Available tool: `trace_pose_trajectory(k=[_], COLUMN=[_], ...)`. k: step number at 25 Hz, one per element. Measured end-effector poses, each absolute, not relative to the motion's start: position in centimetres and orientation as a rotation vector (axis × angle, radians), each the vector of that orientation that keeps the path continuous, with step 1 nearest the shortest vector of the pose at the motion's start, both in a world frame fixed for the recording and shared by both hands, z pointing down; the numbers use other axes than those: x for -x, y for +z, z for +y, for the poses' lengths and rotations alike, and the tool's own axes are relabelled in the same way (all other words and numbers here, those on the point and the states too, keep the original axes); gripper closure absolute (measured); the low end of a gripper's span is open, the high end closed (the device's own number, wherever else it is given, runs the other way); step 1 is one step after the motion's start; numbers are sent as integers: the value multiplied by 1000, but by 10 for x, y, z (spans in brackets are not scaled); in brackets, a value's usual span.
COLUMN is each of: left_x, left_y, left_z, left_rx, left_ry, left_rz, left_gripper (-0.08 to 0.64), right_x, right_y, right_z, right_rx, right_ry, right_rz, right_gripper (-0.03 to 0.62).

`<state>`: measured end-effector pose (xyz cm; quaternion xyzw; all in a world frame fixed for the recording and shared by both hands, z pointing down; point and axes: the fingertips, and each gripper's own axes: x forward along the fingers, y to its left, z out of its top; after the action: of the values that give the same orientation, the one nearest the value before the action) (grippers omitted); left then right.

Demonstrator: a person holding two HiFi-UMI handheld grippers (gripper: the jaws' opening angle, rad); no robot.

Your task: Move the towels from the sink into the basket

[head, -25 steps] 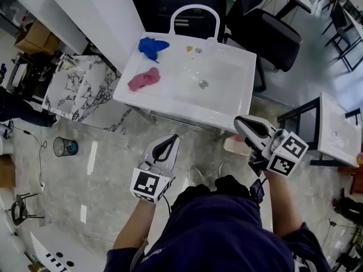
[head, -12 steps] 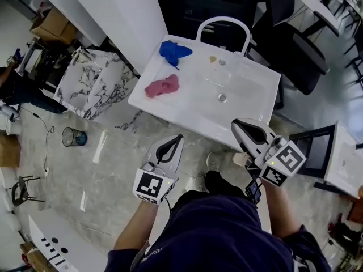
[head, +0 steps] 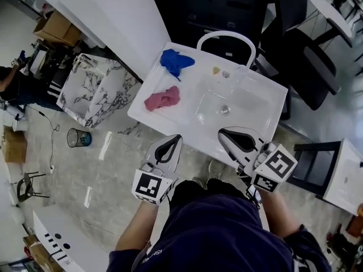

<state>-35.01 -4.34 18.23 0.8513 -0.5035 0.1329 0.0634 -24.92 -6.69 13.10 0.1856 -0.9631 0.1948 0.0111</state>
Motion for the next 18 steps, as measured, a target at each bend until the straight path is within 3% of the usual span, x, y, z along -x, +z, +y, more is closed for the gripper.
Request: trace_pose_trajectory(k=[10,18], left_x=[371,428], left_y=[202,216], left_z=[-83,-133], left_rx=[-2559,-2601], left_ry=[390,404], left_rz=[-1475,-1371], left_gripper=[557,557], right_x=[279,337], right_y=[159,174], right_z=[-108,-162], right_rx=[-609,-747], right_ry=[653,681], right_rz=[-2933,-2880], right_gripper=[583,583])
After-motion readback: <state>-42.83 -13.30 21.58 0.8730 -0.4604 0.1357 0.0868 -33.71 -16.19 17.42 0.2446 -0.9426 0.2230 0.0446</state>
